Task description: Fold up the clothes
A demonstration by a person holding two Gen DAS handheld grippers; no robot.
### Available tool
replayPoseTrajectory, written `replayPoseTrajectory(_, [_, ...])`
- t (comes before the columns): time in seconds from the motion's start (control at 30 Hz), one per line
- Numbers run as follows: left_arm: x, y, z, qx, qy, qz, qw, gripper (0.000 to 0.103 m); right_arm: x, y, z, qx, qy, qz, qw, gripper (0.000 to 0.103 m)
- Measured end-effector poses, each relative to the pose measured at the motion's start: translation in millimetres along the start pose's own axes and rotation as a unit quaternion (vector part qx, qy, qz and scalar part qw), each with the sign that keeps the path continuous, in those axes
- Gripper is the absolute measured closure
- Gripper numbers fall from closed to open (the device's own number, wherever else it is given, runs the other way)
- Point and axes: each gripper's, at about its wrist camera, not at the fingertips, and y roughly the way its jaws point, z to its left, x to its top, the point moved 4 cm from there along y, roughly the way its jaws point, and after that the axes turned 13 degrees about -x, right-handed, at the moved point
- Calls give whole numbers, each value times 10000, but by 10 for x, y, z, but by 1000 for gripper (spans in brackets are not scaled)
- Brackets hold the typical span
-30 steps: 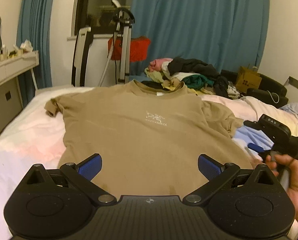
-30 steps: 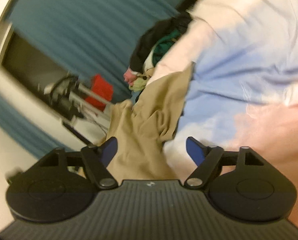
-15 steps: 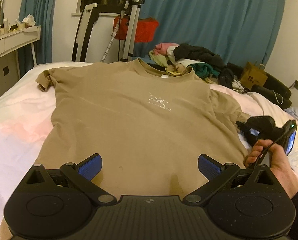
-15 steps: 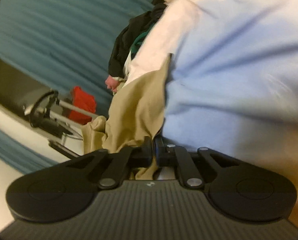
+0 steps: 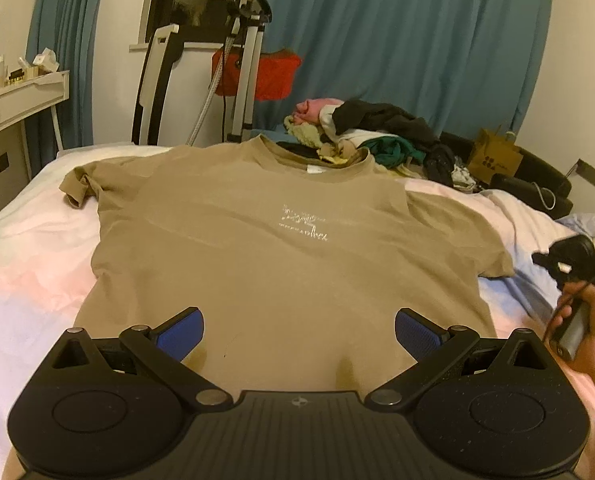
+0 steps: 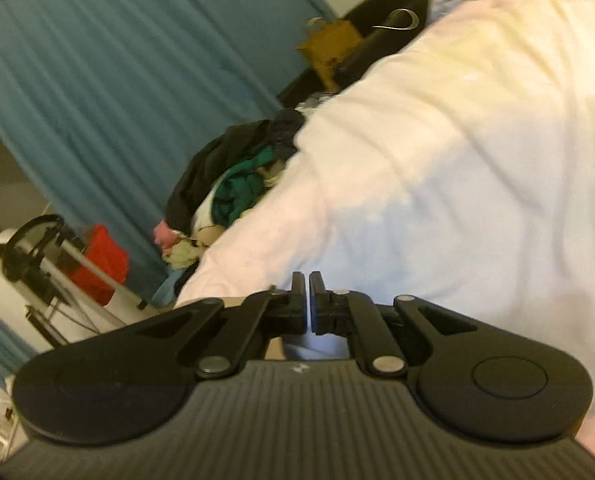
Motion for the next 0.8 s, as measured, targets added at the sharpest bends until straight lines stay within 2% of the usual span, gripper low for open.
replayPoseTrajectory(0.07, [11, -47, -3, 3, 3, -47, 10000, 0, -120, -82, -22, 183, 167, 256, 9994, 94])
replayPoseTrajectory(0.1, [13, -69, 0, 1, -17, -61, 10000, 0, -203, -116, -17, 319, 261, 436, 9982, 82])
replayPoseTrajectory(0.13, [12, -91, 3, -1, -38, -69, 10000, 0, -285, -150, -12, 454, 355, 617, 9964, 55])
replayPoseTrajectory(0.17, [6, -111, 8, -6, -61, -67, 10000, 0, -370, -181, 1, 586, 448, 800, 9941, 39])
replayPoseTrajectory(0.2, [-1, -132, 12, -10, -85, -65, 9999, 0, -468, -188, 53, 725, 518, 1006, 9909, 19])
replayPoseTrajectory(0.27, [-24, -165, 25, 8, -111, -65, 9999, 0, -687, -123, 215, 1160, 533, 1517, 9801, 18])
replayPoseTrajectory(0.33, [-53, -172, 40, 66, -91, -58, 9999, 0, -875, -10, 371, 1320, 421, 1787, 9741, 18])
replayPoseTrajectory(0.47, [-87, -101, 50, 129, -46, 8, 9999, 0, -1009, 242, 569, 1166, -20, 1307, 9845, 17])
replayPoseTrajectory(0.6, [-67, 51, 82, 88, -102, 41, 9999, 0, -823, 520, 586, 1333, 456, 845, 9864, 18])
replayPoseTrajectory(0.67, [-59, 150, 99, 92, -102, 57, 9999, 0, -717, 671, 628, 1421, 582, 730, 9855, 22])
replayPoseTrajectory(0.77, [-35, 310, 126, 59, -165, 133, 9998, 0, -598, 859, 769, 1321, 387, 617, 9886, 38])
replayPoseTrajectory(0.8, [-26, 364, 134, 45, -191, 162, 9997, 0, -555, 903, 808, 1197, 287, 553, 9908, 52])
